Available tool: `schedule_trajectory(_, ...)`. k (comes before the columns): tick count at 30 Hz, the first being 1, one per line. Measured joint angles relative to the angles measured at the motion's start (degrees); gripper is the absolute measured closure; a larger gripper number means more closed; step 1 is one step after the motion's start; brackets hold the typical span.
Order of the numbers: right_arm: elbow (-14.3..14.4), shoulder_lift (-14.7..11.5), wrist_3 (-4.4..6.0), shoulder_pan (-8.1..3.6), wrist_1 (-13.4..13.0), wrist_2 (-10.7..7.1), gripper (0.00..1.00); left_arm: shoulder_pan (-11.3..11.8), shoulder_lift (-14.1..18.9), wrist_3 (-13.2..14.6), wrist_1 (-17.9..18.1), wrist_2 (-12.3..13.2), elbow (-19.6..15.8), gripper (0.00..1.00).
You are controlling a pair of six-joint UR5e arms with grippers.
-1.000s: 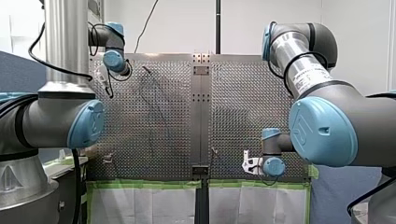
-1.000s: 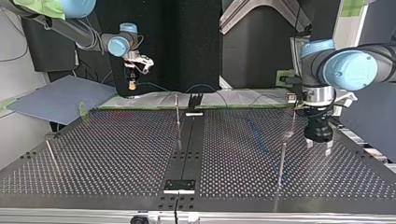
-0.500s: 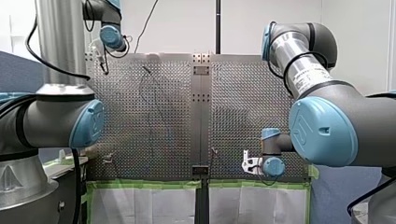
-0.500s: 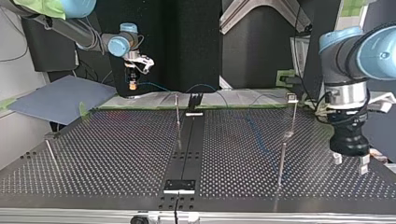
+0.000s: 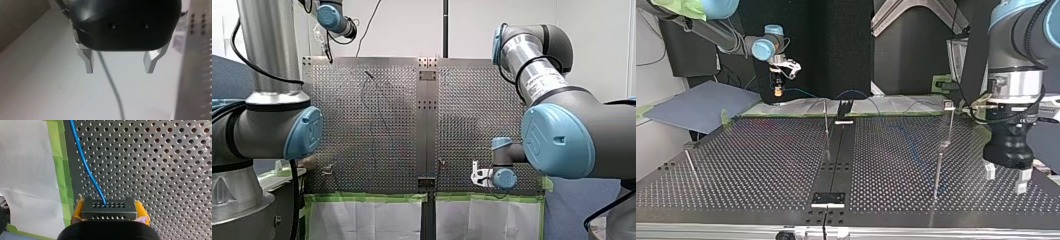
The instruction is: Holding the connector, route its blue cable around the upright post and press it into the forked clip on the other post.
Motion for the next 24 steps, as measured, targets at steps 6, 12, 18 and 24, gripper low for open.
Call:
schedule_trajectory(6,0.01,0.0,0.0,0.06,0.05,0.0,1.0,-0.93,-1.1,0.37,-3.1,2.64,-1.29,0.01)
schedule_trajectory(12,0.01,0.0,0.0,0.09,0.12,0.0,1.0,-1.46,-2.92,1.78,-5.99,0.9,-1.91,0.01)
schedule_trajectory(18,0.01,0.01,0.0,0.15,0.12,0.0,1.0,-1.64,-3.96,2.49,-8.72,-0.04,-2.18,0.01)
schedule_trajectory(24,0.01,0.0,0.0,0.17,0.11,-0.01,1.0,-1.61,-4.05,2.51,-11.91,-0.13,-2.2,0.01)
